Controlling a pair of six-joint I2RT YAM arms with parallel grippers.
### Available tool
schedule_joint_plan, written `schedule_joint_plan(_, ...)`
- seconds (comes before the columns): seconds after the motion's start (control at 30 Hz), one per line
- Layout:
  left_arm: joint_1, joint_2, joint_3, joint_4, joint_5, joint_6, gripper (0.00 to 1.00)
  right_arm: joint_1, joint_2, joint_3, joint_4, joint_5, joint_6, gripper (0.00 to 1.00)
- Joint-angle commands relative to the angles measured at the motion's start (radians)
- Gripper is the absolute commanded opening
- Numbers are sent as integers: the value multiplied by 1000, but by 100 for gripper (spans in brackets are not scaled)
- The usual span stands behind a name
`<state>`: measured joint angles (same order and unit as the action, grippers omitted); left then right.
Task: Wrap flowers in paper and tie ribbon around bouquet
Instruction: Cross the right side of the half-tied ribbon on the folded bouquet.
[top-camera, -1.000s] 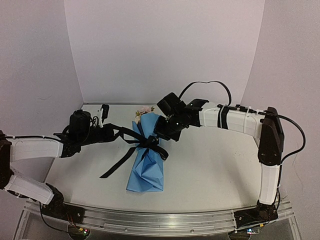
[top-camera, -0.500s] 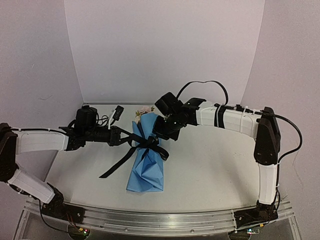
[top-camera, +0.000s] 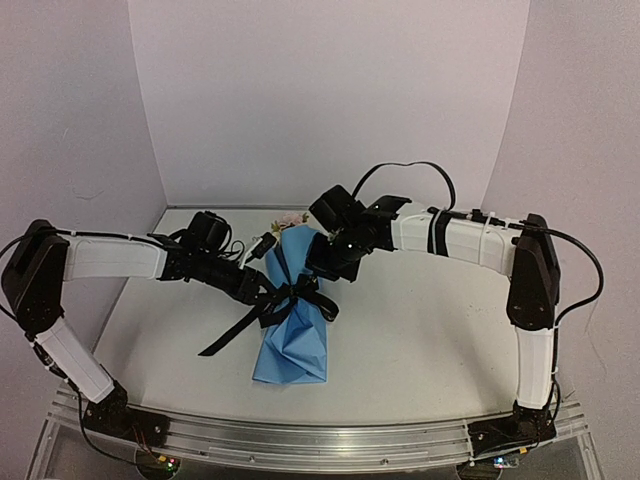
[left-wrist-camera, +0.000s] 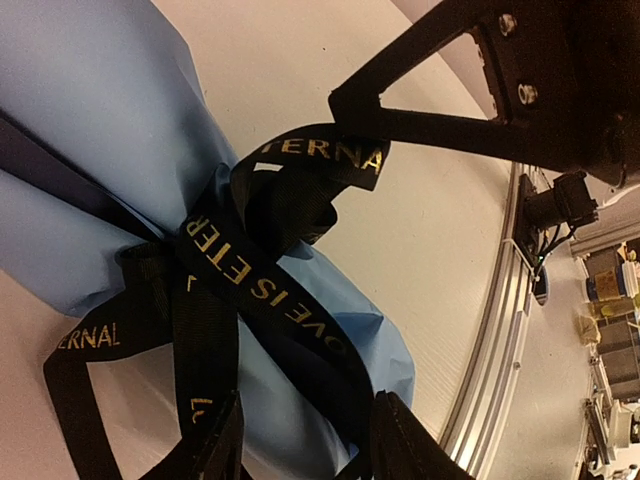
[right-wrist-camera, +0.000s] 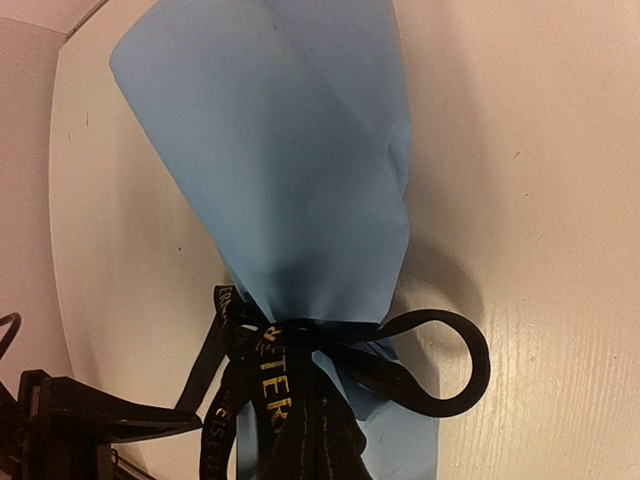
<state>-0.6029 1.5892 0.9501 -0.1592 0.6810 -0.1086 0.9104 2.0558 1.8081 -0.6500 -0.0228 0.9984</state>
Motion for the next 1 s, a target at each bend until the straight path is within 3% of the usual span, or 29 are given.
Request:
schedule_joint_plan(0.0,2,-71,68,31,-63,-33,49,4,6,59,-14,23,-20,0)
schedule_joint_plan(0.17,3,-71,84,46,-168,-20,50,4,4,70,-17,23,-42,0)
schedule_joint_plan(0.33,3,14,134,85,-145,24,46,5,31,108,-29,-4,-67,0)
schedule_joint_plan(0.53,5,76,205,79,-166,31,49,5,51,134,-43,-21,-81,0)
schedule_joint_plan(0.87,5,73,164,130,-110,32,52,6,63,159,-50,-42,-88,0)
schedule_joint_plan(0.97,7,65,161,118,-182,21,52,5,64,162,-50,-38,-88,0)
